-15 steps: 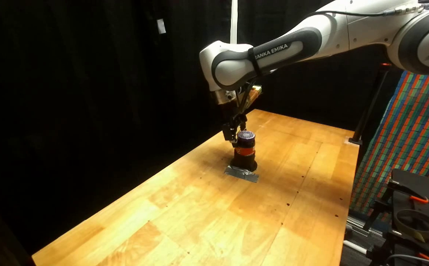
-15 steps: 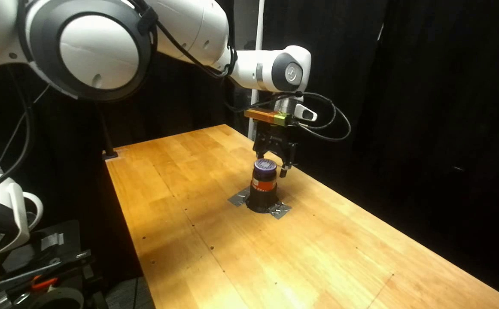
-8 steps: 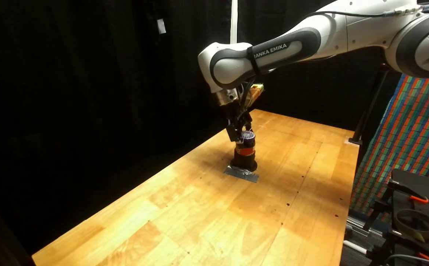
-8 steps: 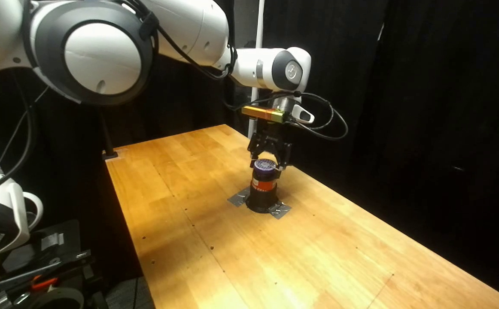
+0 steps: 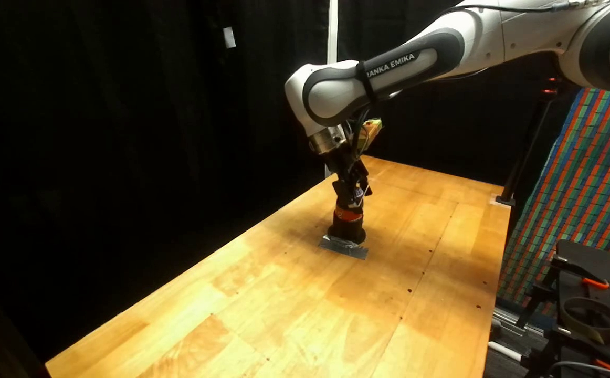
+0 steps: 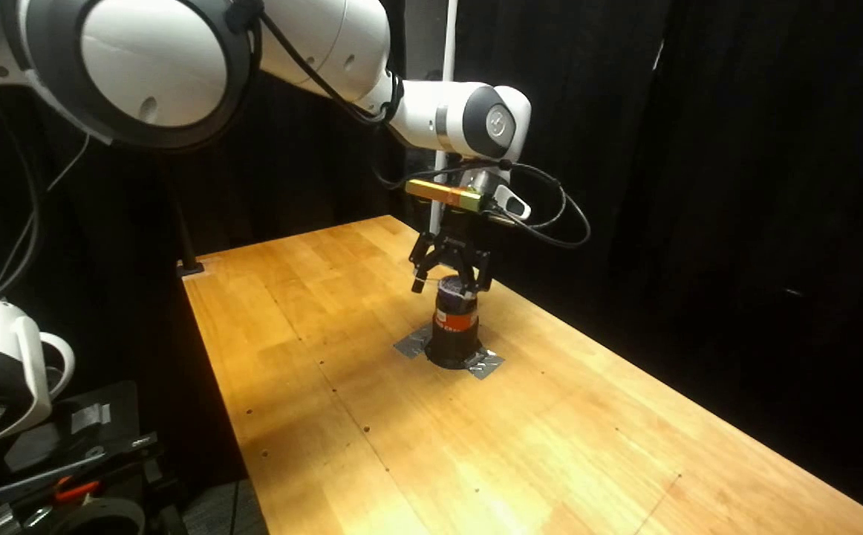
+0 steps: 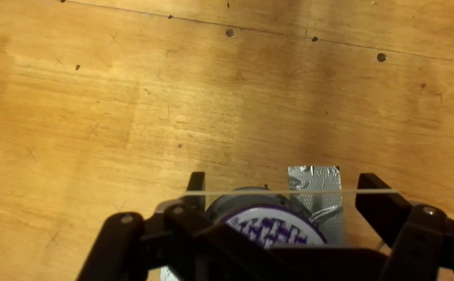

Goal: Put the rubber band around the brown cup

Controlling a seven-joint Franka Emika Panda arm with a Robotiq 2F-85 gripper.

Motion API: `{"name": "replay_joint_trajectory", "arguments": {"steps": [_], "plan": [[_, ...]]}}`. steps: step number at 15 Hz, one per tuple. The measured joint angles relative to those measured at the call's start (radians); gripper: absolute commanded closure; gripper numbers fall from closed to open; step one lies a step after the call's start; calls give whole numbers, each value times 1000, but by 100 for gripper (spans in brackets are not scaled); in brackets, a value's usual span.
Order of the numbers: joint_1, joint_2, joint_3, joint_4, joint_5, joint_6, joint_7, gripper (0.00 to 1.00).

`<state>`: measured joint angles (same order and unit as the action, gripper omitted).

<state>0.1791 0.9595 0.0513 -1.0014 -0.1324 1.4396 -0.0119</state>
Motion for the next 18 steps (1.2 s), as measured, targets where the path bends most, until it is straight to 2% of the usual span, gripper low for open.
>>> {"name": "replay_joint_trajectory", "arguments": {"steps": [3, 4, 5, 6, 9, 12, 16, 18], "plan": [[-7, -64, 1, -121, 3, 62, 0, 0], [-9, -88, 1, -164, 4, 92, 0, 25], [-10, -112, 1, -207, 5, 127, 1, 26], [-10, -134, 1, -248, 6, 165, 3, 32], [-9, -204, 1, -378, 6, 298, 20, 58], [-9, -277, 2, -514, 6, 427, 46, 80], [1, -363, 3, -704, 1, 643, 103, 87], [11, -404, 3, -806, -7, 768, 139, 81]]}}
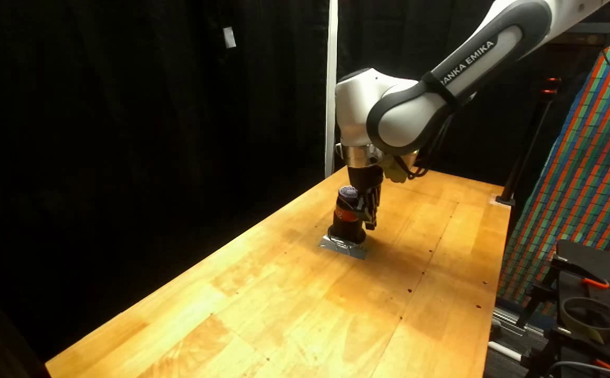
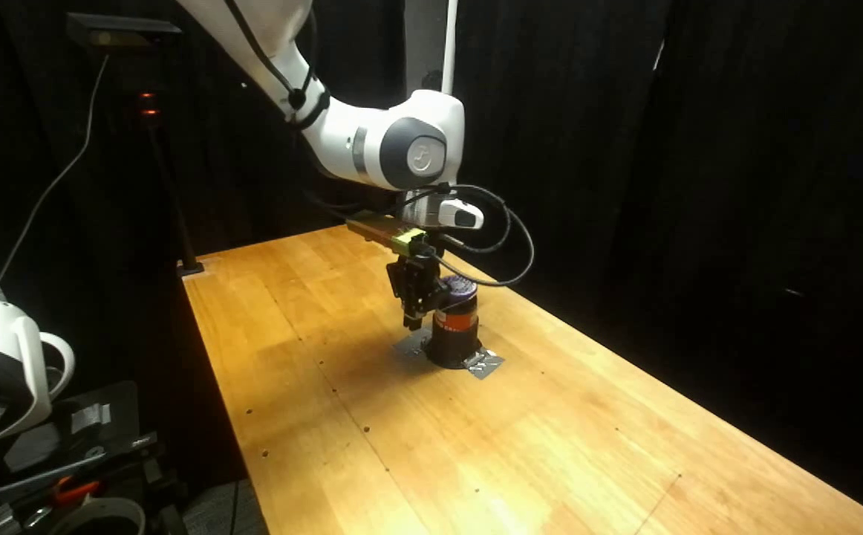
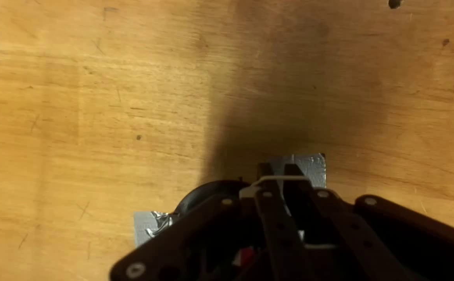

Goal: Put the rubber band around the brown cup

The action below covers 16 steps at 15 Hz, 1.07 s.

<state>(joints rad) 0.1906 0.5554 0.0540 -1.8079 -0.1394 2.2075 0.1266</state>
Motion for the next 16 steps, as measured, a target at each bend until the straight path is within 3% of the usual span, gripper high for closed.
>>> {"name": "replay_joint_trajectory", "arguments": {"steps": [5, 8, 10, 12, 16], "plan": [[42, -91, -29, -266, -84, 381, 124, 81], [120, -137, -123, -432, -236, 641, 260, 82], [220, -166, -249, -542, -397, 815, 412, 80], [342, -186, -418, -611, -578, 943, 574, 80], [575, -198, -743, -607, -874, 1062, 847, 80]]}}
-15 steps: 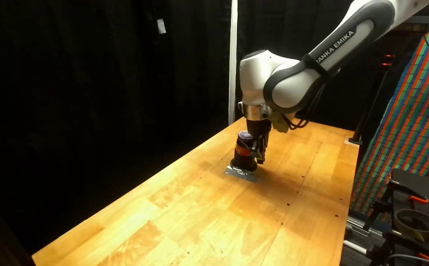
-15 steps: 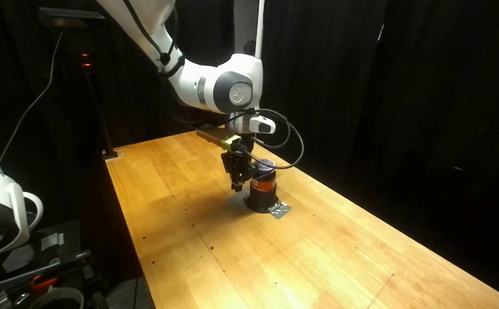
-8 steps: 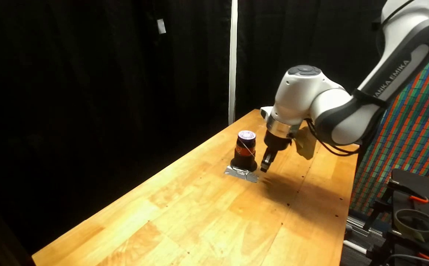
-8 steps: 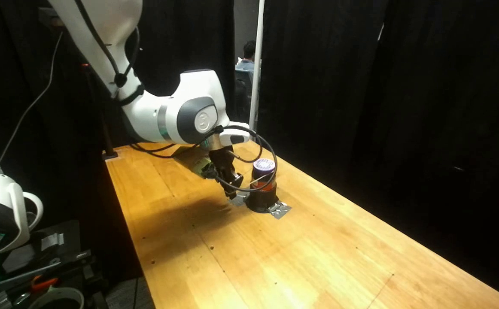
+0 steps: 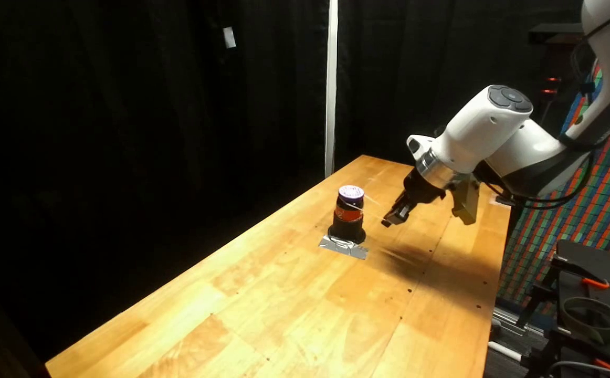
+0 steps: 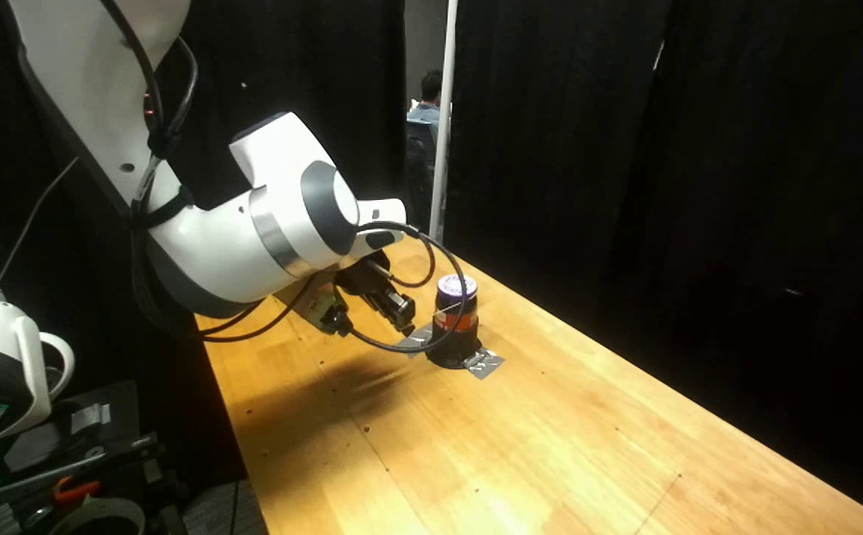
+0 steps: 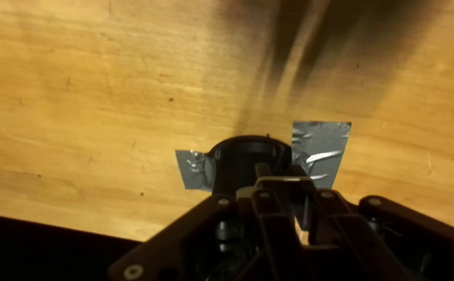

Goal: Put the rubber band around the brown cup

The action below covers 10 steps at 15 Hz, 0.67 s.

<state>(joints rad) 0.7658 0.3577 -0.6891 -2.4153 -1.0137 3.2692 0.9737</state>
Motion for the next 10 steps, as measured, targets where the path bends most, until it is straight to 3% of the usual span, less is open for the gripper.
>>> {"name": "replay_joint_trajectory", "arguments": {"steps": [2, 5, 8, 10], "plan": [[145, 8, -161, 20, -54, 36, 72, 80], [377, 72, -396, 29, -41, 119, 120, 81], [596, 223, -604, -32, 122, 288, 107, 80], [718, 333, -676, -128, 273, 406, 84, 81]]}}
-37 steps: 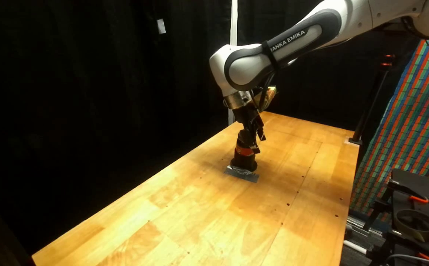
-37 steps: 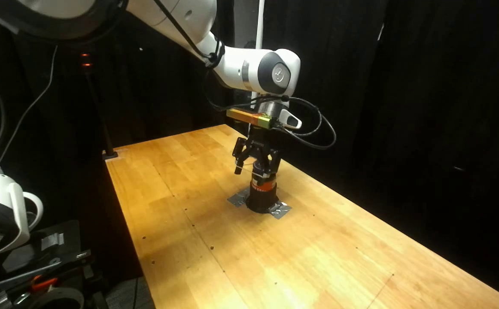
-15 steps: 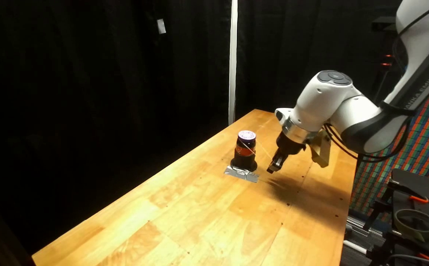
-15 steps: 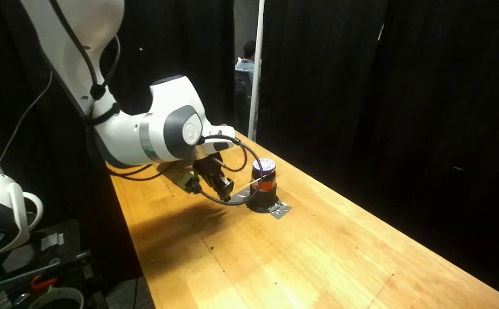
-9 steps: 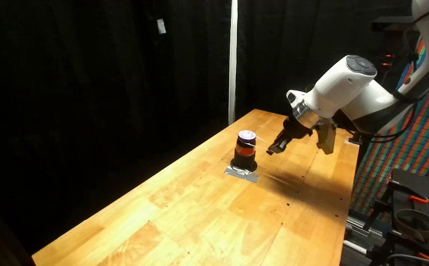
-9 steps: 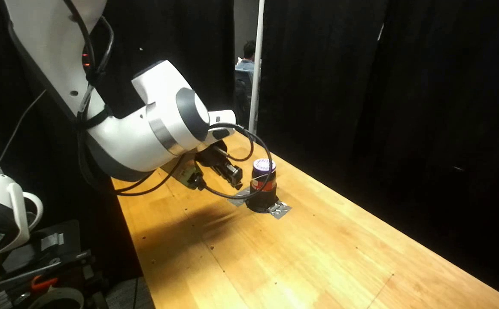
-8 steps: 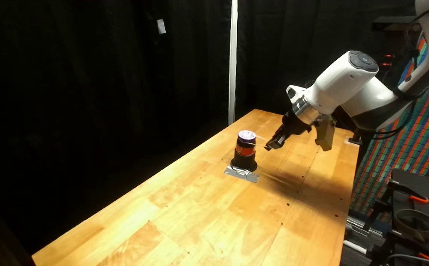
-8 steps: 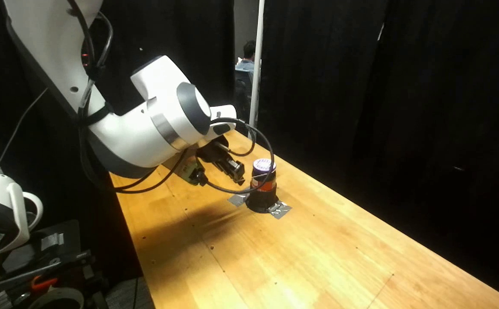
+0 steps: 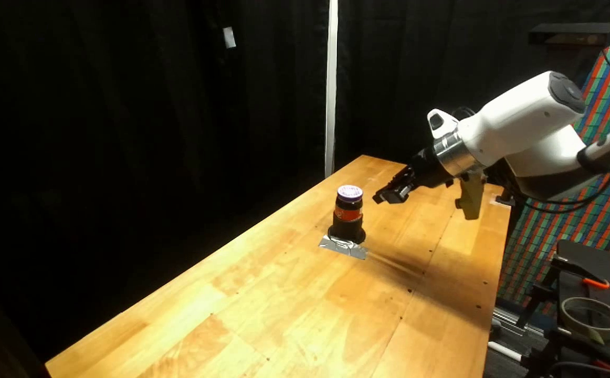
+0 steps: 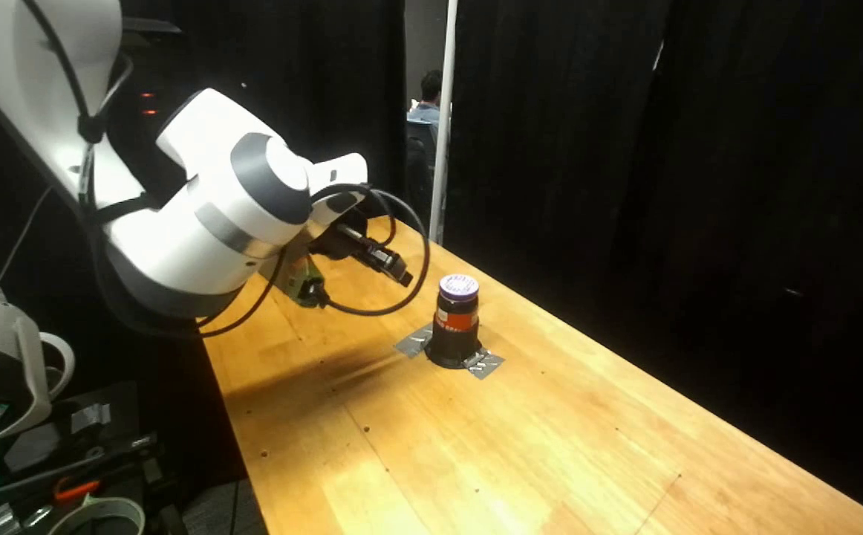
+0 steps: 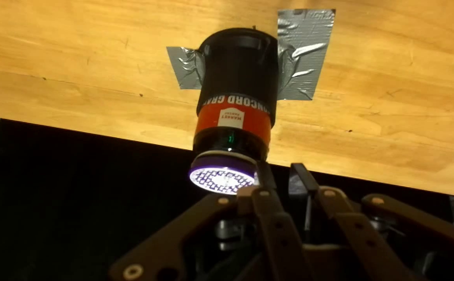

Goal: Put the rubber band around the brown cup

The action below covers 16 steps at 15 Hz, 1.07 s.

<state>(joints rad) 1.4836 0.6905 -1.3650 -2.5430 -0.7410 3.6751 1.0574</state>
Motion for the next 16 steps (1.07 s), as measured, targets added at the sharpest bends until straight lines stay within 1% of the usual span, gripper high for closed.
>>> {"name": "replay_joint_trajectory", "arguments": {"steps": [1, 3, 4, 5, 6, 8, 11, 13, 14, 15, 16], "plan": [[44, 54, -5, -54, 72, 57, -8, 80], [110, 154, 21, -159, 202, 156, -12, 81], [135, 194, 48, -204, 247, 186, -11, 82], [147, 221, 73, -224, 252, 189, 1, 80], [150, 229, 81, -225, 208, 155, 18, 56], [152, 176, 39, -212, 47, 3, 24, 53], [139, 24, -48, -207, -207, -243, 26, 32], [107, -85, -67, -207, -356, -399, 36, 16], [80, -138, -60, -210, -386, -462, 24, 10], [52, -190, -46, -211, -388, -522, -11, 1], [28, -242, -32, -211, -367, -583, -61, 0]]}}
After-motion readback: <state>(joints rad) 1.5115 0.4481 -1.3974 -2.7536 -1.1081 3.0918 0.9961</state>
